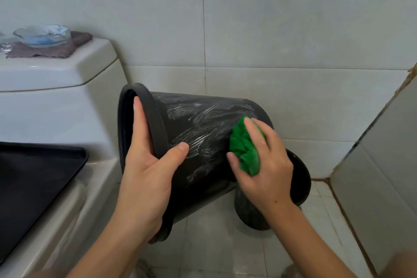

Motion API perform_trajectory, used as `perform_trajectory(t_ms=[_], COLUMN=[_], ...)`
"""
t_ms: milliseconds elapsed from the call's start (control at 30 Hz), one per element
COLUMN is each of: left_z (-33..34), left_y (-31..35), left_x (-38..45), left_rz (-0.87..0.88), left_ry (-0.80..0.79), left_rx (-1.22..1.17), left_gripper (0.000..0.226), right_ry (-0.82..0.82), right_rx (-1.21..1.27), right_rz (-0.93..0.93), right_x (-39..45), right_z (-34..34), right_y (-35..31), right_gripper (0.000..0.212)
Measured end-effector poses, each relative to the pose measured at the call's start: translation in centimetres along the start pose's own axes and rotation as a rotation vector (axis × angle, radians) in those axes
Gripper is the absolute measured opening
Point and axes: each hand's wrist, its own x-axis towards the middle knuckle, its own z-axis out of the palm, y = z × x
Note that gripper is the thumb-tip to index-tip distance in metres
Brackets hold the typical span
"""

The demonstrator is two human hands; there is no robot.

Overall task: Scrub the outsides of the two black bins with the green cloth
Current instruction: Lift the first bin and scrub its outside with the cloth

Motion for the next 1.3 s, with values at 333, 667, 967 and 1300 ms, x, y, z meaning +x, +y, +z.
perform_trajectory(t_ms=[333, 667, 967, 1300], left_z=[0.6, 0.0, -0.2, -1.2], left_y=[-0.3, 0.4, 0.6, 1.6], left_x=[-0.3, -1.0, -0.5, -0.5], left_rz=[0.055, 0.067, 0.082, 0.07], left_ry=[-0.064, -0.074, -0.055, -0.058], left_rx=[0.05, 0.1, 0.066, 0.064], left_gripper=[0.087, 0.092, 0.09, 0.092], right_ry=[0.04, 0.054, -0.017, 0.075], right_rx=[0.115, 0.027, 0.071, -0.059], right_rz=[-0.068, 0.407, -0.217, 0.401], right_x=[0.5, 3.3, 1.8, 2.5], right_z=[-0.1, -1.3, -1.6, -1.9], right_y=[-3.9, 0.9, -5.1, 2.5], right_gripper=[0.046, 0.048, 0.052, 0.044])
